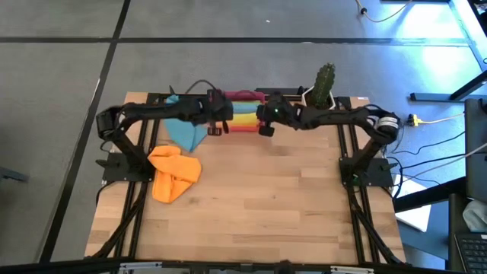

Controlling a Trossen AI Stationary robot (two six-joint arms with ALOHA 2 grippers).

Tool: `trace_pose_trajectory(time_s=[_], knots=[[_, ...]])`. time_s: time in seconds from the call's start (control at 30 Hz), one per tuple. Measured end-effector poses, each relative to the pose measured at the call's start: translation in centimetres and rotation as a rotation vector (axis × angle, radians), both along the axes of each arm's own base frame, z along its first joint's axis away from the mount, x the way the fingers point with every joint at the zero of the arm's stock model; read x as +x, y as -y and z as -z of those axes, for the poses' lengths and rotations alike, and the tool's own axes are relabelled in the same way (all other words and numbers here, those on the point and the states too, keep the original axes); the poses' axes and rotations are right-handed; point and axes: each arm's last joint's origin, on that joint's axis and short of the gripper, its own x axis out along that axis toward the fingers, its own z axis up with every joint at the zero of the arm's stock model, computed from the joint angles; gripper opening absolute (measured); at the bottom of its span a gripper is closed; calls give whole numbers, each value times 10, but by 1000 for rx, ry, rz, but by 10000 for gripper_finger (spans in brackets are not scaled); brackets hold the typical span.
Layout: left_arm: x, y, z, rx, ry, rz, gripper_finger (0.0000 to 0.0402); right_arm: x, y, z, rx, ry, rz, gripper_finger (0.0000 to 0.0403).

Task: Roll microfiber towels into tight, uniform cylinder then place into a basket
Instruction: Put the rolled bottom blue towel into the red bin

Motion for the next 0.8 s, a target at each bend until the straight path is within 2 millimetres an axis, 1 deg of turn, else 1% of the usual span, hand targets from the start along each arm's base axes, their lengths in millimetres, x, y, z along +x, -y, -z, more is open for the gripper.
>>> trace_pose_trajectory(time_s=[0.07,0.17,0.23,0.33,0.47,0.6,0.8], knots=[[-3,-11,1,-31,25,18,0,1,10,9,-6,-14,-5,20],[-7,-23,9,-24,37,39,0,1,24,19,-24,-16,5,20],[-11,-29,15,-15,29,51,0,1,31,22,-32,-5,-12,20],[-18,-40,19,-39,62,65,0,-1,40,28,-29,7,-30,20],[-24,-47,25,-68,81,68,0,-1,45,31,-3,24,-70,20],[-29,-53,31,-43,83,71,0,1,47,34,-24,35,-82,20],[-35,-71,25,41,159,29,0,3,59,25,-117,67,-38,20]])
